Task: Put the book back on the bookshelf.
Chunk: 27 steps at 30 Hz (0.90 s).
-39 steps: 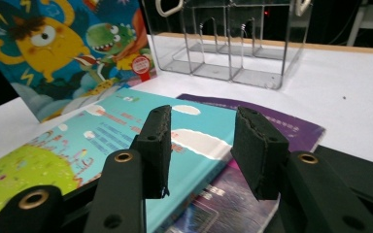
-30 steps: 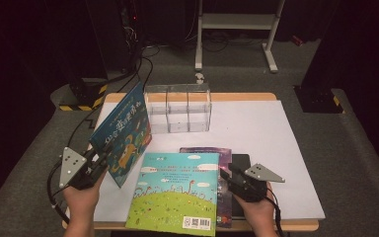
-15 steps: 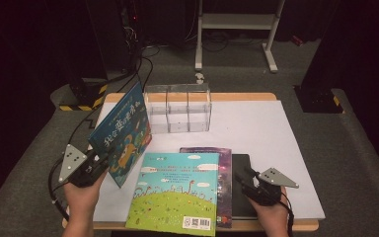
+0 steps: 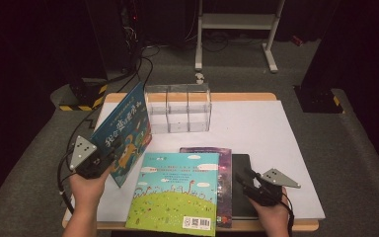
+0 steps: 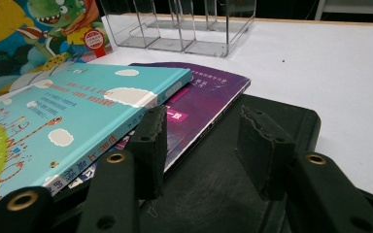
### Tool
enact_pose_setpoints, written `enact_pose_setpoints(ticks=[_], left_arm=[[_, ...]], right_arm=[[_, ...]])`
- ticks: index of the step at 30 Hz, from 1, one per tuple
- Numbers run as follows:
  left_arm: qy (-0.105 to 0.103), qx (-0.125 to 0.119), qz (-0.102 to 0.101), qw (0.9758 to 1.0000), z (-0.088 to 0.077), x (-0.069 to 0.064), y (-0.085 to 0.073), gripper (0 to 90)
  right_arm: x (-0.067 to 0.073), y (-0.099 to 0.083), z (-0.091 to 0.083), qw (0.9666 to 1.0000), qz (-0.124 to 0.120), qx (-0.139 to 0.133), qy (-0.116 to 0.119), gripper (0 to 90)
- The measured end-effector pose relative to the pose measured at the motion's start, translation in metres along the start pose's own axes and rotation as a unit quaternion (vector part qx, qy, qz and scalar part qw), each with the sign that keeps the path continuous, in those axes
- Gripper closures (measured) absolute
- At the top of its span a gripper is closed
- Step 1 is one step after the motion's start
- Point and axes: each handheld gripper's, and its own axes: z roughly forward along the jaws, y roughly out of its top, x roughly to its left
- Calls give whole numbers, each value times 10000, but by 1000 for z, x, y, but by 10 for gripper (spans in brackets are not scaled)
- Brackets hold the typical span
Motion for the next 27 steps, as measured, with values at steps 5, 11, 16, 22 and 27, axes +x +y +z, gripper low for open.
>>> enact_pose_setpoints(ticks=[5,11,16,22,27], left_arm=[[59,23,-3,10000,7,0,12,829],[113,-79,-211,9997,22,6,35,831],[161,-215,-379,9989,39,5,47,831],[285,-331,-556,9975,64,2,53,830],[428,-474,-594,9962,82,-2,55,830]], right_arm=[[-1,0,-1,10000,44,-28,41,539],[-3,0,-2,9999,73,-48,60,543],[-4,0,-3,9999,83,-82,63,547],[-6,0,-5,9999,92,-115,46,544],[-7,0,-6,9998,115,-135,42,546]])
